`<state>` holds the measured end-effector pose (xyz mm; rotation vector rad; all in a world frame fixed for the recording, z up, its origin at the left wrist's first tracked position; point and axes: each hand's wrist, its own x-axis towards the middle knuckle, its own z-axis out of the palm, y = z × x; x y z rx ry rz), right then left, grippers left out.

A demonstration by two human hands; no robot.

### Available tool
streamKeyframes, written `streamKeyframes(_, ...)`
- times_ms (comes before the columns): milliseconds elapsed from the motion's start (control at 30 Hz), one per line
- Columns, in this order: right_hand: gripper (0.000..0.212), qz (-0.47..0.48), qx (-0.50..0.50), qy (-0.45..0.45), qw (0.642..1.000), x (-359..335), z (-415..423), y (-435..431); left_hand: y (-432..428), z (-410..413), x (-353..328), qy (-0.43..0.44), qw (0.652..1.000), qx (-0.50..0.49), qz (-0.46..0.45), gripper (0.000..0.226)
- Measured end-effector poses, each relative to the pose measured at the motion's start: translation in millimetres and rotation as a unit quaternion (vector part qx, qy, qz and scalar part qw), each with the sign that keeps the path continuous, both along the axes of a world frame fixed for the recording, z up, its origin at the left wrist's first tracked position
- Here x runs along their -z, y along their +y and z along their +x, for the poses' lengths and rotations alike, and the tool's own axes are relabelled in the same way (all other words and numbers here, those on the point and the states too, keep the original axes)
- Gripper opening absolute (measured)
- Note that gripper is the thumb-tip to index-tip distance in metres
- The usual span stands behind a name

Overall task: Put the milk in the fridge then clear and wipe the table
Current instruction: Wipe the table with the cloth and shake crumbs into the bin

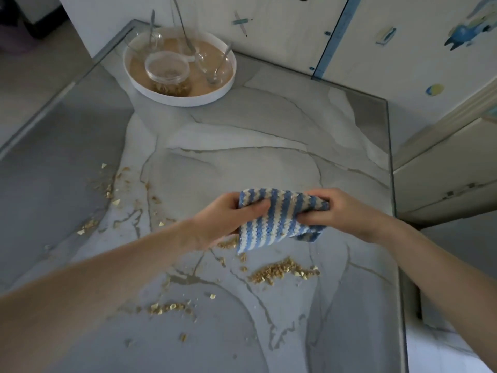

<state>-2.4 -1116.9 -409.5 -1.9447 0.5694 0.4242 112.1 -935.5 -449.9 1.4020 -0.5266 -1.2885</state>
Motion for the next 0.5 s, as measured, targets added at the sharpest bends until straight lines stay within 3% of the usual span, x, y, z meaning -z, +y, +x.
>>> streamKeyframes(67,0.014,0.02,0.007,-0.004,1.0,-4.1,17.1,6.5,6.7,13.8,-3.7,0.036,0.999,-0.032,-0.015,0.029)
streamKeyframes(233,0.018,0.032,0.009,-0.016,0.999,0.7,66.7,26.3,28.0,52.2,-2.3,0.063,0.99,-0.122,-0.016,0.02)
streamKeyframes(500,0.016,0.009,-0.053,-0.06,0.997,0.6,194.0,84.2,89.4,146.0,-6.2,-0.014,0.968,-0.25,-0.015,0.019)
